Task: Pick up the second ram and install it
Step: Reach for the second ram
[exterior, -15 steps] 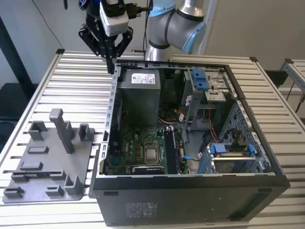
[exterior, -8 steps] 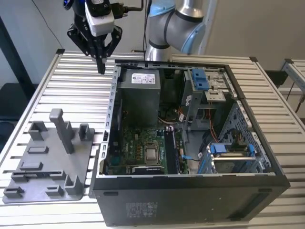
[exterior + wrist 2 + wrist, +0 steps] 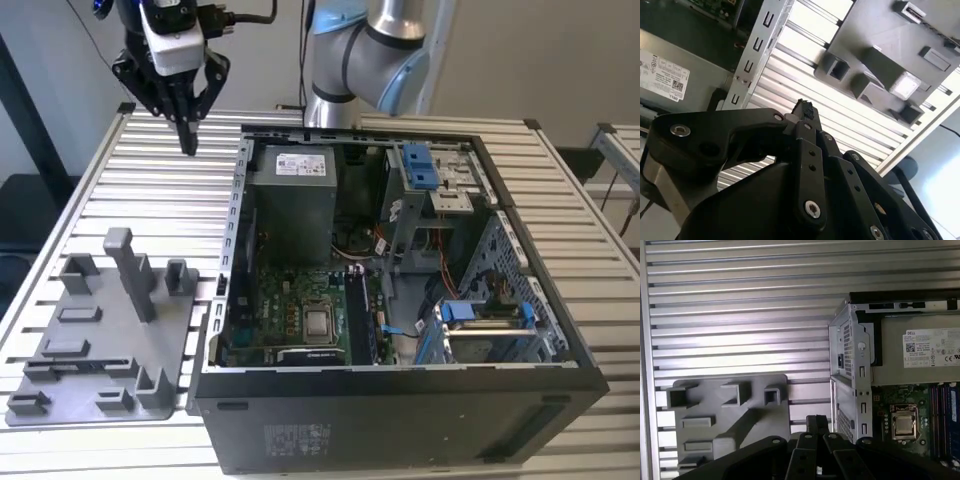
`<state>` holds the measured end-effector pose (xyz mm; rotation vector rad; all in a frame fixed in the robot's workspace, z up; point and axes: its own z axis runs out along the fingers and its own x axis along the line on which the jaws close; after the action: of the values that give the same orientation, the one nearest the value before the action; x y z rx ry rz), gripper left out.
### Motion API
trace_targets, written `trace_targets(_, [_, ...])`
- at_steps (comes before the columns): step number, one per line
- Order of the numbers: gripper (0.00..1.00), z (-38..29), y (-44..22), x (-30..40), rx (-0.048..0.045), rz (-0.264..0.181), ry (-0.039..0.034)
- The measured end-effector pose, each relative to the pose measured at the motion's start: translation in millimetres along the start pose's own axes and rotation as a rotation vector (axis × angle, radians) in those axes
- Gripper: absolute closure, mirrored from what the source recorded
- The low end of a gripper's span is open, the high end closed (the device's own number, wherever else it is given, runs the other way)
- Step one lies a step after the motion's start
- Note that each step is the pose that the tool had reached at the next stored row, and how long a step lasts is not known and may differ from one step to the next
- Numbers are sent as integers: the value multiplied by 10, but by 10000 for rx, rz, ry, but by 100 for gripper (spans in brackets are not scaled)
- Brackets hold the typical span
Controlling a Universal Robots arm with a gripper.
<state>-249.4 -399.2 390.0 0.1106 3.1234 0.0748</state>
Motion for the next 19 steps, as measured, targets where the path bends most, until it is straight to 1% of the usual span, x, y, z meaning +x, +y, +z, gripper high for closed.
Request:
trace_targets(4, [89, 0, -8, 117, 0, 0, -1])
trace_targets(9, [89, 6, -16, 227, -1, 0, -1])
trace_targets(16, [89, 18, -30, 405, 0, 0, 0])
trace_targets(19, [89, 24, -37, 499, -1, -1, -1])
